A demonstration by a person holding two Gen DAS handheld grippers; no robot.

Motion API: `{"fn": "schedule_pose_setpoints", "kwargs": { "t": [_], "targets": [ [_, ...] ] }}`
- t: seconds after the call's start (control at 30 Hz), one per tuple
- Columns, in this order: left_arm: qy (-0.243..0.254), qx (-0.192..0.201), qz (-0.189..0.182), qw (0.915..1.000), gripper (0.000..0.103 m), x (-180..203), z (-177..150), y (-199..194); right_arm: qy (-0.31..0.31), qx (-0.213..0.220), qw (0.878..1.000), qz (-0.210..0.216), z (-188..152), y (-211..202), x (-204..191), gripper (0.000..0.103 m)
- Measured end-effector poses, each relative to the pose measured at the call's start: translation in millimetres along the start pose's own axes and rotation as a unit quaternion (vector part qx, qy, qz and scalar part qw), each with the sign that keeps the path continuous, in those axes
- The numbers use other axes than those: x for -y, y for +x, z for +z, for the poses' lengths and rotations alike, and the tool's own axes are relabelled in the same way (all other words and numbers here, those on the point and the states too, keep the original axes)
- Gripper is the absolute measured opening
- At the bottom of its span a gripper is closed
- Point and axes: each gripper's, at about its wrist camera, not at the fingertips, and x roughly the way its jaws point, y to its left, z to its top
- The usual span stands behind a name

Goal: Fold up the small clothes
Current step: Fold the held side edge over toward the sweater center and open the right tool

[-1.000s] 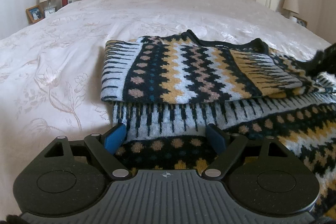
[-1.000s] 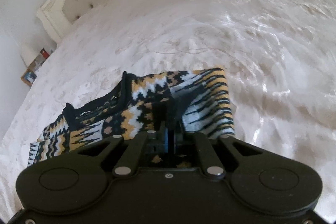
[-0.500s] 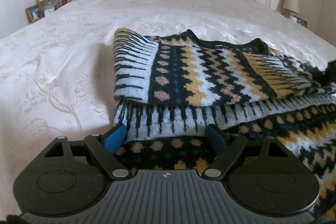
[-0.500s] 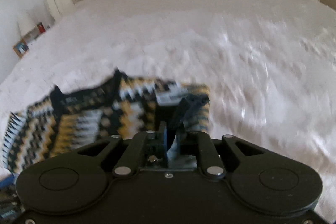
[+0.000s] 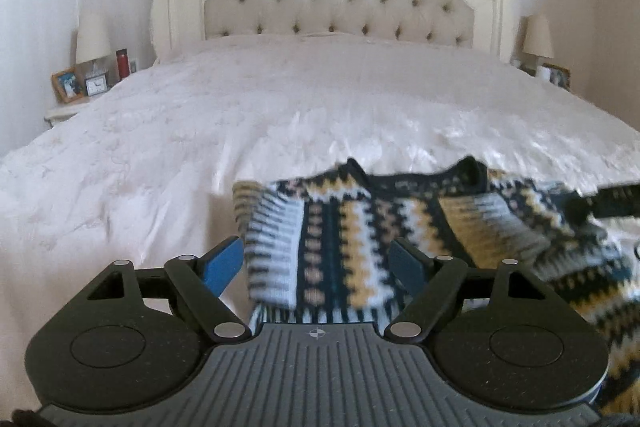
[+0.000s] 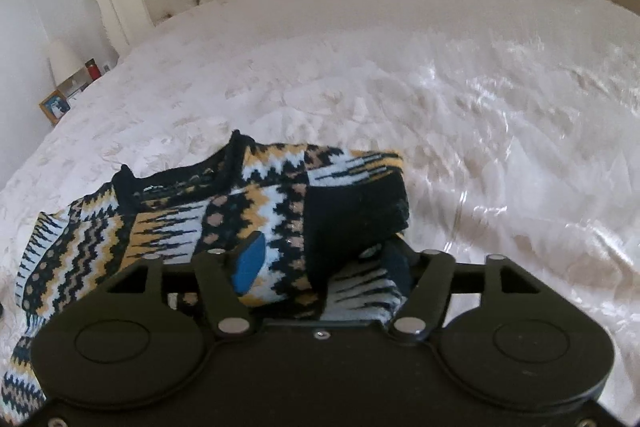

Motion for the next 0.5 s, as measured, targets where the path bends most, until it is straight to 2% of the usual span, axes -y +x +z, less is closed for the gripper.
{"fn": "schedule_pose_setpoints", "kwargs": {
  "t": [0.17,0.27,0.33,0.47,0.5],
  "targets": [
    [-0.002,-0.018,0.012,0.9998,0.079,-2,17,29,-0.020,0.028,0.999,-0.017,2,-9,-3,0.085],
    [0.000,-0.040,0.022,0.9990,0.079,-5,18,52,-0.030,0.034,0.999,-0.009,5,-9,-6,0.093],
    [-0.005,-0.057,0.033,0.9978,0.079,-11,13,63,-0.039,0.032,0.999,-0.003,6,-5,-10,0.094],
    [-0.039,-0.121,0.083,0.9885,0.081,-40,-1,93,-0.054,0.025,0.998,0.009,9,3,-21,0.096],
    [-0.059,-0.133,0.081,0.9860,0.083,-53,-7,98,-0.056,0.024,0.998,0.013,9,4,-23,0.096]
  ]
}}
